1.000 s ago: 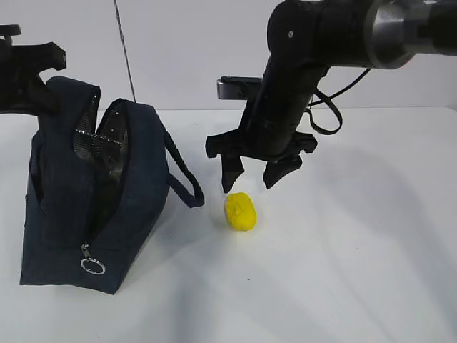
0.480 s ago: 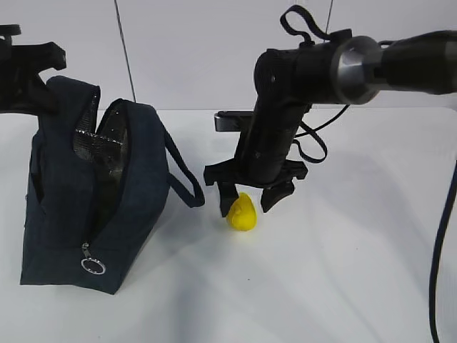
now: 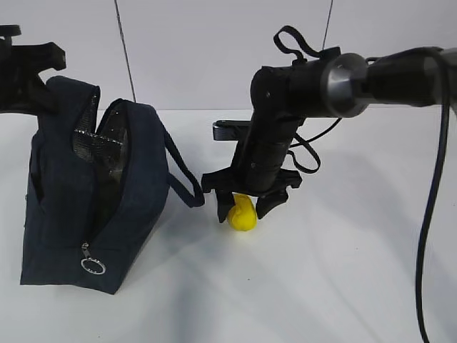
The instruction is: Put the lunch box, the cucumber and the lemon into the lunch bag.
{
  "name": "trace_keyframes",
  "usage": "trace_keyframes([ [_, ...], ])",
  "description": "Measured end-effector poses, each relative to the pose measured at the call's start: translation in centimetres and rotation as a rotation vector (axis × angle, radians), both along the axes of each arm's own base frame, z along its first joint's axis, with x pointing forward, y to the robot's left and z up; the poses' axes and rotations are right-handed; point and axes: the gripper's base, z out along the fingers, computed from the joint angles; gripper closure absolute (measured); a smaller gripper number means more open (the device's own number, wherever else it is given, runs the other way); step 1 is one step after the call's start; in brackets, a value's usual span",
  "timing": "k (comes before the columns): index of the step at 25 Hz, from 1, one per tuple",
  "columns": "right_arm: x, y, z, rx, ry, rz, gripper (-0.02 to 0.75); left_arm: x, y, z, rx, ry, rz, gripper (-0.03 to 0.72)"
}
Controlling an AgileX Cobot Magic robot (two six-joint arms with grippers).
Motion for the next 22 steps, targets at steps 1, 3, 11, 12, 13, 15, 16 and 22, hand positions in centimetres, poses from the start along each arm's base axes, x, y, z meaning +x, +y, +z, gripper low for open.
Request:
trace_keyframes([
  [1,0.0,0.0,-0.1,0.002,0.001,-0.001,0.216,0.0,0.0,0.0,0.002,-0.001,-0.001,0.694],
  [3,0.0,0.0,-0.2,0.001,0.001,-0.002,0.268,0.0,0.0,0.0,0.002,-0.001,-0.001,0.694],
  [11,0.0,0.0,-0.2,-0.003,0.005,0.0,0.32,0.0,0.1,0.0,0.012,-0.003,-0.003,0.694],
  [12,0.0,-0.1,-0.1,-0.016,0.011,0.008,0.32,0.0,0.1,0.0,0.014,-0.003,-0.004,0.694],
  [13,-0.1,-0.2,0.0,-0.033,0.02,0.017,0.321,0.0,0.1,0.0,0.014,-0.003,-0.004,0.694],
  [15,0.0,-0.5,0.8,-0.077,0.023,0.042,0.321,0.0,0.1,0.0,0.014,-0.003,-0.004,0.694],
  [16,0.1,-0.7,1.3,-0.104,0.023,0.057,0.321,0.0,0.1,0.0,0.014,-0.003,-0.004,0.694],
  [22,0.6,-1.3,6.4,-0.168,-0.04,0.088,0.323,0.0,0.1,0.0,0.016,-0.004,-0.005,0.694],
])
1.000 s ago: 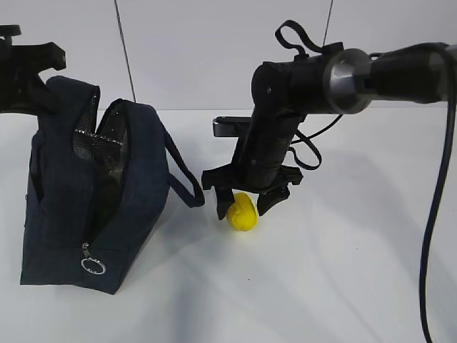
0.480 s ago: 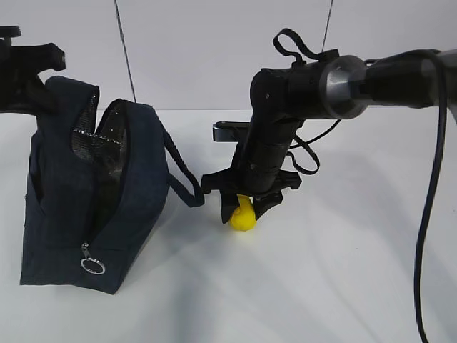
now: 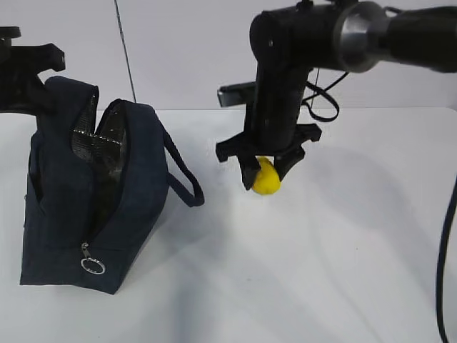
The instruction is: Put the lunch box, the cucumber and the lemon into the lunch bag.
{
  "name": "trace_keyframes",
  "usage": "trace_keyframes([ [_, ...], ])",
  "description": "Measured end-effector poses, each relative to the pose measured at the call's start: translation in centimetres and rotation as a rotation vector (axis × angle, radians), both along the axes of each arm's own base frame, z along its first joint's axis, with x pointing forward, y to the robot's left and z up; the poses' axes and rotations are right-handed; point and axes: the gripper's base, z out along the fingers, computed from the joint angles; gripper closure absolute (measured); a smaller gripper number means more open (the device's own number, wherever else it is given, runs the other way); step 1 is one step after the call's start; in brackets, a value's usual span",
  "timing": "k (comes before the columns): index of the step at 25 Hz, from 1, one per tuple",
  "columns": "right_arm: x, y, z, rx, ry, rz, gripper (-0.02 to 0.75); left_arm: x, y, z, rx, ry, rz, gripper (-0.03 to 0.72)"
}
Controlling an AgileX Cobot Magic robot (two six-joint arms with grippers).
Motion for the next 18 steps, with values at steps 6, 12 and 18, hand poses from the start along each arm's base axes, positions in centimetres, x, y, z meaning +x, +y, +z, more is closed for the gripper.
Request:
trace_keyframes([
  [6,-0.9,0.3,7.1,0.15,-0.115,-0.008,0.323,0.0,0.0,0.0,0.002,-0.001,-0.001,0.694],
  [12,-2.8,2.4,10.8,0.458,-0.053,0.076,0.323,0.0,0.0,0.0,0.004,-0.001,-0.001,0.694],
  [18,-3.5,5.5,11.8,0.694,-0.088,0.189,0.323,0.0,0.0,0.0,0.004,-0.001,-0.001,0.694],
])
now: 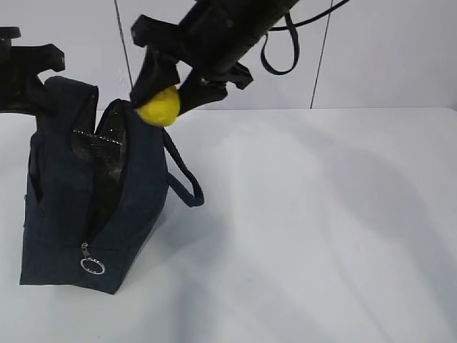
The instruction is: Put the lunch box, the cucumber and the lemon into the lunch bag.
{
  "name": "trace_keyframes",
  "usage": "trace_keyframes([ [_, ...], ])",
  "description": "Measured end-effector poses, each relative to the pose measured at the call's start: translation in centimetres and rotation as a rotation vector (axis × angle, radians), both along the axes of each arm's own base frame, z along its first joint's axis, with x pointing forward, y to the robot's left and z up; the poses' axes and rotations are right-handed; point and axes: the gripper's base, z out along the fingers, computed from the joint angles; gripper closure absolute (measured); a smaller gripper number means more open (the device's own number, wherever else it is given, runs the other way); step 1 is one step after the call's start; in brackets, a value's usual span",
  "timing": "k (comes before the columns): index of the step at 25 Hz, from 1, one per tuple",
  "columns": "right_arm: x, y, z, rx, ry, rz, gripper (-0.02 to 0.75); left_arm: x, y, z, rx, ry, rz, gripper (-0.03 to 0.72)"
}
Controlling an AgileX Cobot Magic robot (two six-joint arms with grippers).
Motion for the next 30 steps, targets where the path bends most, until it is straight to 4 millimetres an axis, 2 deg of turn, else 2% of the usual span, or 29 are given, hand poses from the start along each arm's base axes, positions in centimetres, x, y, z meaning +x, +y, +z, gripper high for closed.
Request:
trace_keyframes([
  [5,0.0,2.5,-1.7,0.08,0.004,0.053,0.326,0.0,0.0,0.0,-0.002,0.0,0.0,0.694],
  [9,0.6,3.5,-3.4,0.097,-0.022,0.077,0.314,0.0,0.0,0.0,-0.007,0.002,0.002,0.694],
  [11,0.8,3.7,-3.8,0.112,-0.038,0.086,0.273,0.0,0.0,0.0,-0.009,0.002,0.003,0.694],
  [15,1.0,4.0,-4.2,0.131,-0.057,0.109,0.139,0.0,-0.1,0.0,-0.013,0.003,0.004,0.694],
  [22,1.1,3.9,-3.7,0.145,-0.067,0.124,0.117,0.0,-0.1,0.0,-0.017,0.004,0.005,0.694],
  [30,2.6,0.8,-1.8,0.065,-0.077,0.136,0.172,0.0,-0.1,0.0,-0.017,0.006,0.005,0.694],
])
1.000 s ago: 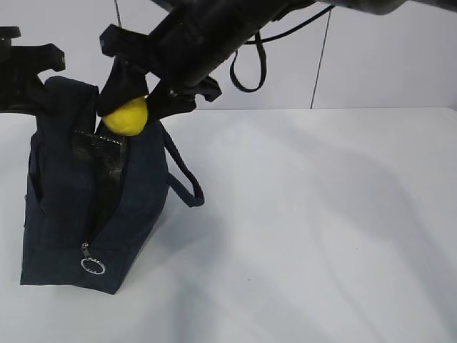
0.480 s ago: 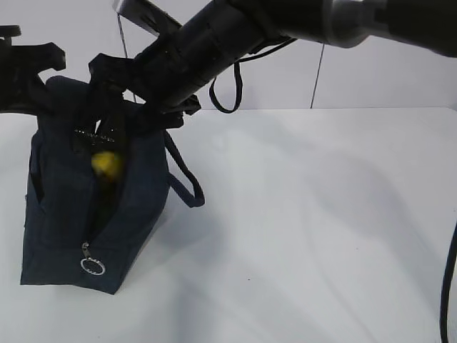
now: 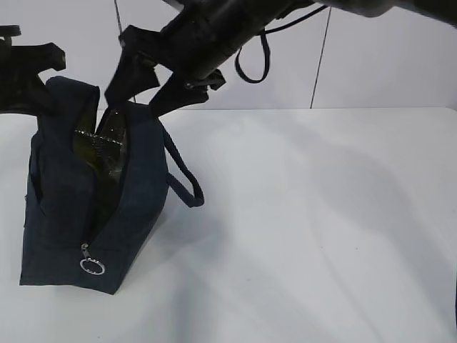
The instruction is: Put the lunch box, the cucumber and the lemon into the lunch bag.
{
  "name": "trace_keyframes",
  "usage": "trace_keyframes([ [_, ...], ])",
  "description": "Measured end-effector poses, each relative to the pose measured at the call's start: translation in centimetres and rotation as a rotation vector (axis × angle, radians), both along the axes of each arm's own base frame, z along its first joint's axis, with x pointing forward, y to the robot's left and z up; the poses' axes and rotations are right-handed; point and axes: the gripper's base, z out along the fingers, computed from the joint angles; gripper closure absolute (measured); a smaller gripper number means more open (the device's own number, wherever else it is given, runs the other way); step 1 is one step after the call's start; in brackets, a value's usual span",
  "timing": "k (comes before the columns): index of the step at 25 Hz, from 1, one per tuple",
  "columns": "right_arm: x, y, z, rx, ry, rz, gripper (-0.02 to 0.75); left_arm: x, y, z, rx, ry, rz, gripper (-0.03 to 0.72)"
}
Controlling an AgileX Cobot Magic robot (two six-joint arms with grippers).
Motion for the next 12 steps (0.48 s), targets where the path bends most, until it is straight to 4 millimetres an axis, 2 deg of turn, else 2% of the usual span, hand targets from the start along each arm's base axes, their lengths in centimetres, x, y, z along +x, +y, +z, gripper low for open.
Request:
trace_keyframes([
  [4,0.6,-1.2,-0.6,-0.086,-0.021,-0.015,0.198,0.0,0.0,0.0,-0.001,0.0,0.0,0.694],
  [12,1.8,-0.7,-3.4,-0.107,0.003,-0.041,0.286,0.0,0.0,0.0,-0.002,0.001,0.001,0.694],
])
